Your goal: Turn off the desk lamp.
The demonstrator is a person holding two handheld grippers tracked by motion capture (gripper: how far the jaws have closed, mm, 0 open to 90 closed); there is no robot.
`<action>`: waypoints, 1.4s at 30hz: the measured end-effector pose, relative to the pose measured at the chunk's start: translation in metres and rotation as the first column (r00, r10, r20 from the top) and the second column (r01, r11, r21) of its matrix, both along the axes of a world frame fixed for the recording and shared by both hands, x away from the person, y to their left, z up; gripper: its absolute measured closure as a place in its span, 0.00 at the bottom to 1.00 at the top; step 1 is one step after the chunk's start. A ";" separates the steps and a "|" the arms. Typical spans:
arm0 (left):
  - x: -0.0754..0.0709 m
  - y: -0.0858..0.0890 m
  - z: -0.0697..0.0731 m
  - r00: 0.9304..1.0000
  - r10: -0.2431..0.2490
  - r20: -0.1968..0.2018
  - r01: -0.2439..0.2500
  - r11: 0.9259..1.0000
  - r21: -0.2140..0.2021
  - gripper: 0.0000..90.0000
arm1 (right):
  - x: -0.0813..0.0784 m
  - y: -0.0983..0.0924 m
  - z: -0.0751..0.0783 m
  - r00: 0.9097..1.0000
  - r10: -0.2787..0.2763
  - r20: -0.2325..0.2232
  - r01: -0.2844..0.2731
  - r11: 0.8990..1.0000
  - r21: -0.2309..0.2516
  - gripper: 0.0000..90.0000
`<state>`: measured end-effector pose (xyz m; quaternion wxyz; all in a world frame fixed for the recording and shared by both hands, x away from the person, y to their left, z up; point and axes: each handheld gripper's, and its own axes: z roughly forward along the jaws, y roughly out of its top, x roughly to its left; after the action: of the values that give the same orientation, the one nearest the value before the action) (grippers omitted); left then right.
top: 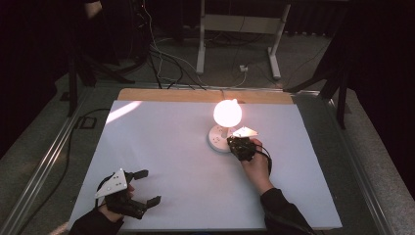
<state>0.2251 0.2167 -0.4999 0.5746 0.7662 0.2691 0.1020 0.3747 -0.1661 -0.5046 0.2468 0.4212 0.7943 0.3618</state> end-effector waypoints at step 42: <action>0.000 0.000 0.000 1.000 -0.001 0.003 0.001 1.000 0.006 0.01 | -0.001 0.001 0.005 1.000 -0.003 0.002 0.003 1.000 0.015 1.00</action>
<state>0.2250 0.2169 -0.4999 0.5728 0.7678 0.2677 0.1035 0.3739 -0.1647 -0.4997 0.2449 0.4237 0.7907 0.3678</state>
